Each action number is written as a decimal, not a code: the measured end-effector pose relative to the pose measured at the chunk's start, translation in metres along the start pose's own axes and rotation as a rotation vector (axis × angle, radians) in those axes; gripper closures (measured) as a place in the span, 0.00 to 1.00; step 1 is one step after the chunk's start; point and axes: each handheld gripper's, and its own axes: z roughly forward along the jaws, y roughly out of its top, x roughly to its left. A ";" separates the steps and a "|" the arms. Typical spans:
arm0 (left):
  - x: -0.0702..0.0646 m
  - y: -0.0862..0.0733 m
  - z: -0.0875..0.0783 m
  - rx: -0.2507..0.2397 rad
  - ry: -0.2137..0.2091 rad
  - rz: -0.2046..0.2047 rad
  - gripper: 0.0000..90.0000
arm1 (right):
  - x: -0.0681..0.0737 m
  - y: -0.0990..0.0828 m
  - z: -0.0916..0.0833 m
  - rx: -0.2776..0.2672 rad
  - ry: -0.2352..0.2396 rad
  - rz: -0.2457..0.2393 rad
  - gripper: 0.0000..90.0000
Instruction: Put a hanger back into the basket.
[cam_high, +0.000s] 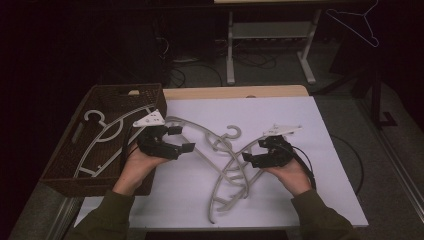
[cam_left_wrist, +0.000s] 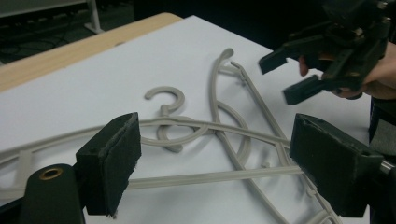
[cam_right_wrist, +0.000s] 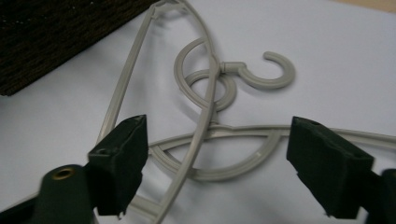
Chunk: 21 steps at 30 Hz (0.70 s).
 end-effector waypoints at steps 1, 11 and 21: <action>0.000 -0.001 0.001 0.000 -0.001 0.001 0.18 | 0.001 0.001 0.005 0.011 0.000 -0.002 0.27; -0.003 -0.005 0.008 0.006 -0.014 -0.003 0.18 | 0.008 0.003 0.061 0.172 0.015 0.019 0.58; -0.003 -0.007 0.012 0.016 -0.018 -0.008 0.18 | 0.010 -0.002 0.072 0.247 0.024 0.034 0.70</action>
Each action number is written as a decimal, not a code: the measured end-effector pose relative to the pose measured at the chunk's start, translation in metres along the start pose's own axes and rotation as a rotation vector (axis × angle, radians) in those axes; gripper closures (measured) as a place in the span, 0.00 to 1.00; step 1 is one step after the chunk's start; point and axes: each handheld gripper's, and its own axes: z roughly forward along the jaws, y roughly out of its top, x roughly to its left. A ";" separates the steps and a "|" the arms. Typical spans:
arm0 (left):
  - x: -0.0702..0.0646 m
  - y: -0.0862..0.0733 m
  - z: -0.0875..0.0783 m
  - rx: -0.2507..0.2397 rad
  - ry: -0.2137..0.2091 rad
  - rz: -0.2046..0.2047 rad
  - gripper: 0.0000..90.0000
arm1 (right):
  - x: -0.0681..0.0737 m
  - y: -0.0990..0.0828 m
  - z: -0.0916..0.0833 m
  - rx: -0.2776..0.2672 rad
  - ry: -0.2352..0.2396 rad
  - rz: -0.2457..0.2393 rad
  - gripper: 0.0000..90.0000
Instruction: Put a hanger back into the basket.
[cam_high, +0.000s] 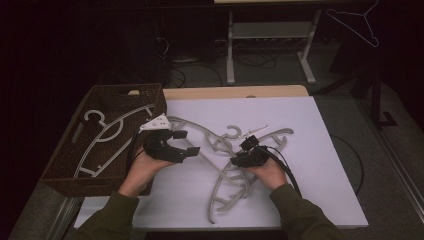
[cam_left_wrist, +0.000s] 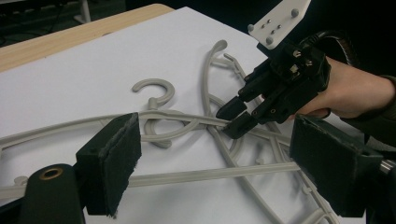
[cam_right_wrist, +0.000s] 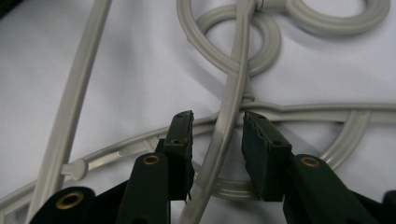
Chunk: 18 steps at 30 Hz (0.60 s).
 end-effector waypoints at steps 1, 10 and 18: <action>0.000 0.000 0.000 -0.002 -0.001 -0.002 0.18 | 0.000 0.000 0.001 0.006 -0.002 0.003 0.71; -0.001 -0.002 0.003 0.011 -0.003 0.001 0.18 | 0.000 -0.002 0.006 0.029 -0.034 0.009 0.82; -0.001 -0.002 0.003 0.012 -0.003 0.000 0.19 | -0.008 -0.002 -0.004 0.017 -0.082 0.011 0.87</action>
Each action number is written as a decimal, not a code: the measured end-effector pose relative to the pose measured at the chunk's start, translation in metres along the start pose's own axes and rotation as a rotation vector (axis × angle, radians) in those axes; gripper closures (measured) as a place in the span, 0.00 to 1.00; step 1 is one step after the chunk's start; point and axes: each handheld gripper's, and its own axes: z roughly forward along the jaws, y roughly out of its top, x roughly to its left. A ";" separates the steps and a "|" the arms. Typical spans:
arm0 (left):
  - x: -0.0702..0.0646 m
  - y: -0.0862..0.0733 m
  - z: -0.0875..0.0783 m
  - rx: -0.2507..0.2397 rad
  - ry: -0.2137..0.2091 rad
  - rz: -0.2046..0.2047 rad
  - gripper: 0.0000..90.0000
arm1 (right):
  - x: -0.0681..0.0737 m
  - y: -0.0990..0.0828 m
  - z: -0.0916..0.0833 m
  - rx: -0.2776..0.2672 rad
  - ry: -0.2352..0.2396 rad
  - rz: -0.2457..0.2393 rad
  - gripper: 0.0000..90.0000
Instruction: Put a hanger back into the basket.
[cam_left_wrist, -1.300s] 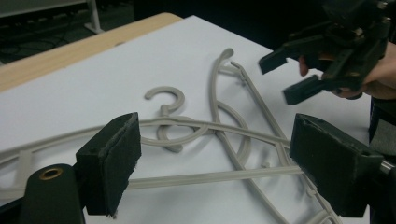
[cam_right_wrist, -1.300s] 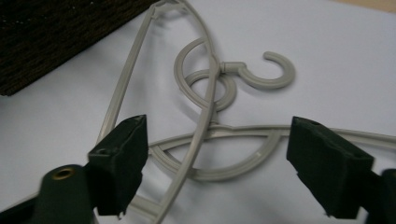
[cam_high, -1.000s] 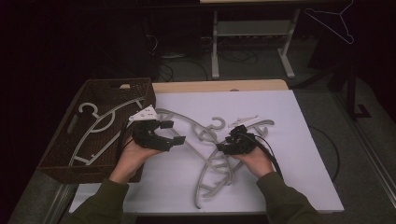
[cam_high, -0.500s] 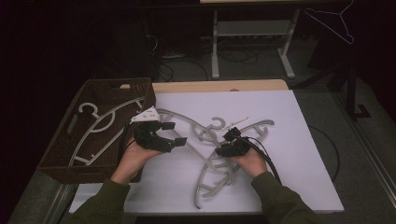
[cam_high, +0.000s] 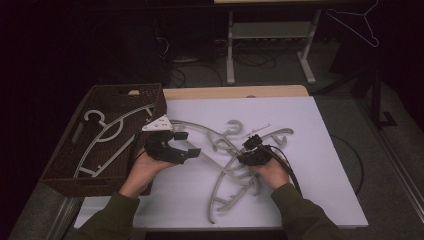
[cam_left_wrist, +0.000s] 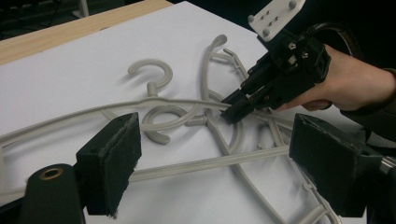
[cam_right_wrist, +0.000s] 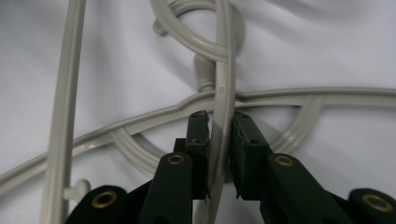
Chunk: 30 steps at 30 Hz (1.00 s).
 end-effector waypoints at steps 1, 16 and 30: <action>0.000 0.000 0.000 0.002 0.002 0.003 0.19 | -0.002 0.000 -0.002 -0.004 -0.004 0.000 0.88; -0.001 -0.002 0.004 0.025 0.015 0.019 0.20 | -0.024 -0.007 -0.034 -0.079 0.019 -0.100 0.91; 0.000 -0.008 0.035 0.144 0.083 0.120 0.23 | -0.039 -0.028 -0.066 -0.104 0.080 -0.254 0.91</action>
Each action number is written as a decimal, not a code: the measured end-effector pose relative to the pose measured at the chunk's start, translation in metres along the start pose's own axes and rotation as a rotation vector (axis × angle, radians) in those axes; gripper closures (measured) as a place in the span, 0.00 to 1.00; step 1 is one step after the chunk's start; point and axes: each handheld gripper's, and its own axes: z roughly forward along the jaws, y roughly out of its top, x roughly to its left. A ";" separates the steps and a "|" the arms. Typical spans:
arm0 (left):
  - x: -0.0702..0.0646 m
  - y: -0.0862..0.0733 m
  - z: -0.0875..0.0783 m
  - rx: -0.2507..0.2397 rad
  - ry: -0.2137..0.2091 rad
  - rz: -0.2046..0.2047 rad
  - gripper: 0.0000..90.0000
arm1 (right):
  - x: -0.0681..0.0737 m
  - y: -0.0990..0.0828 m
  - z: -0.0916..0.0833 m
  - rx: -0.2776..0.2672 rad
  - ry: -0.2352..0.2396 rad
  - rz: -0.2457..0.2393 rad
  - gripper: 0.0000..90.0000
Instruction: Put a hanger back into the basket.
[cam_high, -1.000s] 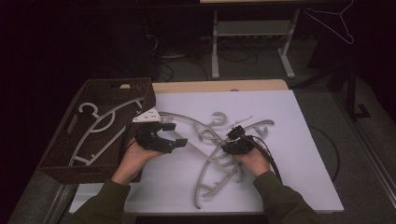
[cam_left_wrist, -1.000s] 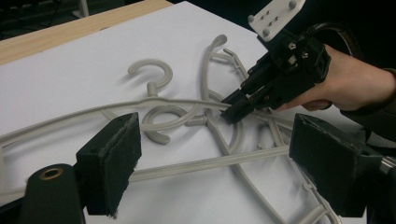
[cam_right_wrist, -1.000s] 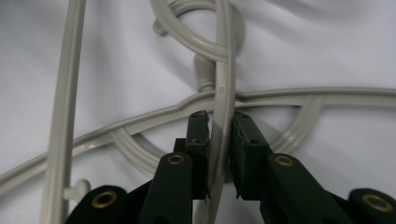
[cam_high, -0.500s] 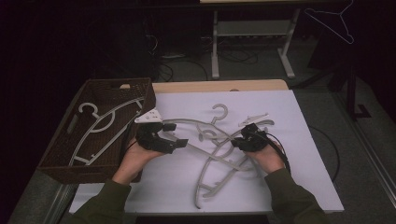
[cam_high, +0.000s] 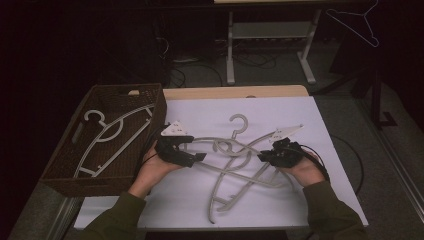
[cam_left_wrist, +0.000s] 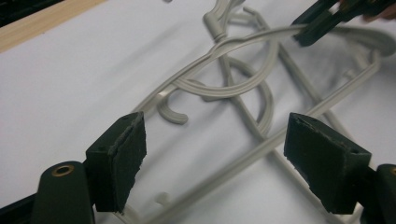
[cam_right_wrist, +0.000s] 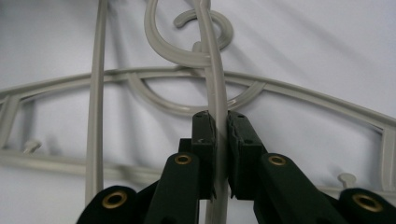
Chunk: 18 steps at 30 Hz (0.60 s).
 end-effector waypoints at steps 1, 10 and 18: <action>-0.001 0.000 0.004 0.009 0.009 0.005 0.24 | 0.000 -0.002 -0.002 -0.001 0.011 -0.003 0.91; 0.006 0.001 0.039 0.105 0.040 0.084 0.34 | -0.001 -0.011 -0.013 -0.014 0.044 -0.044 0.91; 0.008 0.003 0.056 0.141 0.061 0.155 0.54 | 0.000 -0.011 -0.013 -0.028 0.064 -0.065 0.91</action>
